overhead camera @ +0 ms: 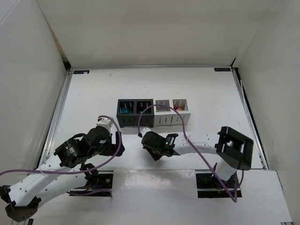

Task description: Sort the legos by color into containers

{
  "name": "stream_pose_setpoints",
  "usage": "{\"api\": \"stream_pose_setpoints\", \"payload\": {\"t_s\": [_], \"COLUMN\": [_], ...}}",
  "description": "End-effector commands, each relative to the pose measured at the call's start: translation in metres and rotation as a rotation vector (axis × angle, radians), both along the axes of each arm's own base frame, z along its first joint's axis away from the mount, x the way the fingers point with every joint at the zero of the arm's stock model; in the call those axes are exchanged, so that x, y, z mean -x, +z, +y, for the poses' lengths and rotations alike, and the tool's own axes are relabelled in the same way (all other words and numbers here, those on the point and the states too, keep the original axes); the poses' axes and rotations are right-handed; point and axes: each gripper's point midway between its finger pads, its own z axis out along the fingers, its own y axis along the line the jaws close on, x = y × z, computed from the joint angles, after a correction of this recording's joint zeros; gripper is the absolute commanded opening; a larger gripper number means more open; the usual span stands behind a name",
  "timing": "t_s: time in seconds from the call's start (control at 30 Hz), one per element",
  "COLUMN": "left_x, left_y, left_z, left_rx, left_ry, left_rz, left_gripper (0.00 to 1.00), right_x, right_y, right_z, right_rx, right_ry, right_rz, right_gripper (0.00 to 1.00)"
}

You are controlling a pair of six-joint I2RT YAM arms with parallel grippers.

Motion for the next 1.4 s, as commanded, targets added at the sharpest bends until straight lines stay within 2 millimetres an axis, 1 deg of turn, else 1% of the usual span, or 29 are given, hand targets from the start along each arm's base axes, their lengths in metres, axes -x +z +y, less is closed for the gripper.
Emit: {"api": "stream_pose_setpoints", "payload": {"t_s": [0.0,0.03,0.07,0.13,0.2,0.33,0.37,0.4,0.43,0.47,0.5,0.57,0.6,0.63,0.67,0.7,0.73,0.83,0.87,0.9,0.97,1.07,1.1,1.13,1.2,1.23,1.27,1.3,1.37], "left_x": [-0.003,-0.003,-0.003,-0.004,-0.005,-0.008,-0.009,-0.011,-0.012,-0.013,-0.014,-0.016,-0.018,-0.019,-0.021,-0.022,-0.024,-0.028,-0.029,-0.031,-0.032,-0.036,-0.038,-0.039,-0.043,-0.044,-0.047,-0.047,-0.05], "left_y": [0.011,0.011,0.01,0.012,0.011,0.01,0.01,0.011,0.011,0.011,0.011,0.01,0.012,0.013,0.014,0.015,0.017,0.017,0.02,0.021,0.022,0.024,0.026,0.027,0.03,0.033,0.035,0.036,0.038], "left_z": [-0.003,-0.003,-0.003,-0.004,-0.005,-0.008,-0.008,-0.009,-0.01,-0.009,-0.011,-0.009,-0.01,-0.01,-0.011,-0.012,-0.013,-0.012,-0.012,-0.011,-0.011,-0.01,-0.012,-0.011,-0.013,-0.014,-0.015,-0.015,-0.016], "left_rx": [0.025,0.027,0.022,0.024,0.015,0.01,0.008,0.01,0.011,0.007,0.011,-0.003,-0.003,-0.004,-0.006,-0.01,-0.01,-0.03,-0.029,-0.034,-0.04,-0.05,-0.046,-0.048,-0.052,-0.05,-0.053,-0.056,-0.065], "left_ry": [0.003,0.003,0.003,0.003,0.002,0.006,0.01,0.013,0.017,0.018,0.017,0.027,0.03,0.031,0.032,0.027,0.029,0.04,0.044,0.05,0.056,0.069,0.072,0.076,0.078,0.081,0.086,0.086,0.095], "left_rz": [-0.023,-0.024,-0.021,-0.025,-0.021,-0.018,-0.017,-0.023,-0.026,-0.028,-0.032,-0.039,-0.045,-0.047,-0.052,-0.056,-0.061,-0.065,-0.075,-0.079,-0.082,-0.092,-0.104,-0.108,-0.112,-0.119,-0.12,-0.123,-0.124], "left_gripper": [1.0,1.0,1.0,1.0,1.0,1.0,1.0,1.0,1.0,1.0,1.0,1.0,1.0,1.0,1.0,1.0,1.0,1.0,1.0,1.0,1.0,1.0,1.0,1.0,1.0,1.0,1.0,1.0,1.0], "right_x": [0.005,0.005,0.005,0.004,-0.001,-0.021,-0.033,-0.042,-0.056,-0.06,-0.081,-0.099,-0.126,-0.135,-0.143,-0.159,-0.175,-0.208,-0.216,-0.221,-0.23,-0.235,-0.236,-0.237,-0.237,-0.238,-0.238,-0.239,-0.237], "right_y": [-0.007,-0.007,-0.005,0.002,0.015,0.069,0.095,0.102,0.119,0.139,0.147,0.176,0.181,0.194,0.197,0.2,0.211,0.22,0.22,0.212,0.212,0.199,0.197,0.195,0.193,0.196,0.2,0.204,0.212], "right_z": [-0.006,-0.007,-0.004,-0.007,-0.005,0.001,0.0,-0.007,-0.01,-0.017,-0.03,-0.04,-0.061,-0.061,-0.067,-0.079,-0.088,-0.108,-0.116,-0.117,-0.122,-0.123,-0.124,-0.126,-0.13,-0.13,-0.132,-0.135,-0.138], "right_rx": [0.022,0.023,0.02,0.032,0.026,-0.081,-0.143,-0.135,-0.147,-0.172,-0.175,-0.216,-0.221,-0.251,-0.258,-0.253,-0.257,-0.245,-0.242,-0.226,-0.237,-0.21,-0.21,-0.205,-0.206,-0.211,-0.222,-0.227,-0.244], "right_ry": [-0.026,-0.036,-0.036,-0.04,-0.044,-0.029,-0.05,-0.052,-0.063,-0.055,-0.112,-0.128,-0.213,-0.193,-0.21,-0.258,-0.286,-0.35,-0.373,-0.379,-0.392,-0.405,-0.412,-0.422,-0.445,-0.442,-0.449,-0.451,-0.463], "right_rz": [-0.009,-0.008,-0.016,-0.038,-0.062,-0.115,-0.145,-0.165,-0.202,-0.24,-0.26,-0.306,-0.312,-0.341,-0.345,-0.358,-0.39,-0.421,-0.418,-0.401,-0.388,-0.364,-0.36,-0.358,-0.355,-0.365,-0.375,-0.377,-0.387], "right_gripper": [0.2,0.15,0.04,0.02,0.01,0.0,0.0,0.0,0.0,0.0,0.0,0.0,0.0,0.0,0.0,0.0,0.0,0.0,0.0,0.0,0.05,0.12,0.12,0.22,0.33,0.38,0.46,0.46,0.54]}}
